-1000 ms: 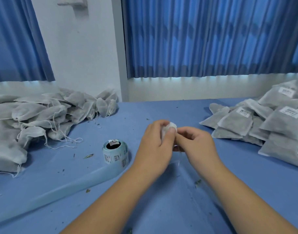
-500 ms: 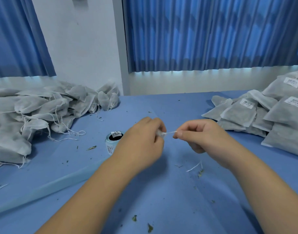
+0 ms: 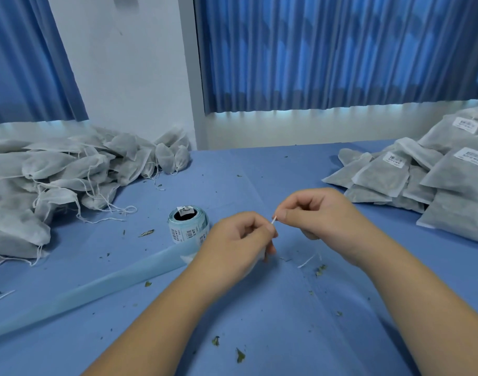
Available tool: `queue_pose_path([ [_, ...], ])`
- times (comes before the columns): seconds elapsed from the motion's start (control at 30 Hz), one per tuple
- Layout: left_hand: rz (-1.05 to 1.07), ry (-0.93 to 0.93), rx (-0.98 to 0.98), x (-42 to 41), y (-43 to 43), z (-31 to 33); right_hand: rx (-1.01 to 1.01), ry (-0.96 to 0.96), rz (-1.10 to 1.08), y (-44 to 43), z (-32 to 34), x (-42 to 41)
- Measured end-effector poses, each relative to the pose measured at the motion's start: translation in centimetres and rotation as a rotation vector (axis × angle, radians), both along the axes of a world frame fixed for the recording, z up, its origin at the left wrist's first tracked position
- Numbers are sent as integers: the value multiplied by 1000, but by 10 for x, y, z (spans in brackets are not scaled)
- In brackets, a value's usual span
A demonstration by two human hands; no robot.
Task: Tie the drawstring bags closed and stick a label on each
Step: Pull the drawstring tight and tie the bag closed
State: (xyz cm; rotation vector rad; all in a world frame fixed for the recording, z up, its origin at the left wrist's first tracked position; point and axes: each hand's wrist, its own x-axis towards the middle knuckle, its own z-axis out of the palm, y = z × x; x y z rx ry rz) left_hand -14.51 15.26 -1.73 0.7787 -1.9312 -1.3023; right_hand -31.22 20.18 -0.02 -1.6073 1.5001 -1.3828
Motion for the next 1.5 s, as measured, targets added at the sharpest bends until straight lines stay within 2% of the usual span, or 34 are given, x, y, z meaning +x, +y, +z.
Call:
queue_pose_path([
  [0.2,-20,42,46,6,1,4,-84,50,-120,-4,-5,1],
  [0.3,-15,181,75,4,3,5,-97,127,-110,-6,-10,9],
  [0.4,95,255,24,2,-2,1,-83,235,-66,-5,-14,20],
  [0.5,206,197,-161,4,-6,-3,-63,323,-26,-1,-13,25],
  [0.6,243,61,-395,6,-5,-5,-53,274,-24,5,-5,20],
  [0.73,199,-55,-430,8,-7,-5,-81,169,-51,11,3,12],
  [0.8,111,-111,-356,10,-5,-3,-82,164,-85,10,4,11],
  [0.9,6,-107,-114,13,-4,2,-40,205,-86,8,2,16],
  [1.03,-77,22,162,20,-6,18,-2,204,-61,3,-6,24],
  [1.13,-44,100,314,23,-12,21,79,206,-64,-3,-14,26],
  [1.23,-26,149,479,24,-18,19,147,318,-114,-6,-19,24],
  [1.4,-32,156,568,24,-26,14,161,643,-299,-4,-13,12],
  [1.43,-36,151,588,24,-27,14,100,620,-328,-4,-12,13],
  [1.5,-42,147,625,23,-28,13,-38,404,-307,-1,-6,17],
])
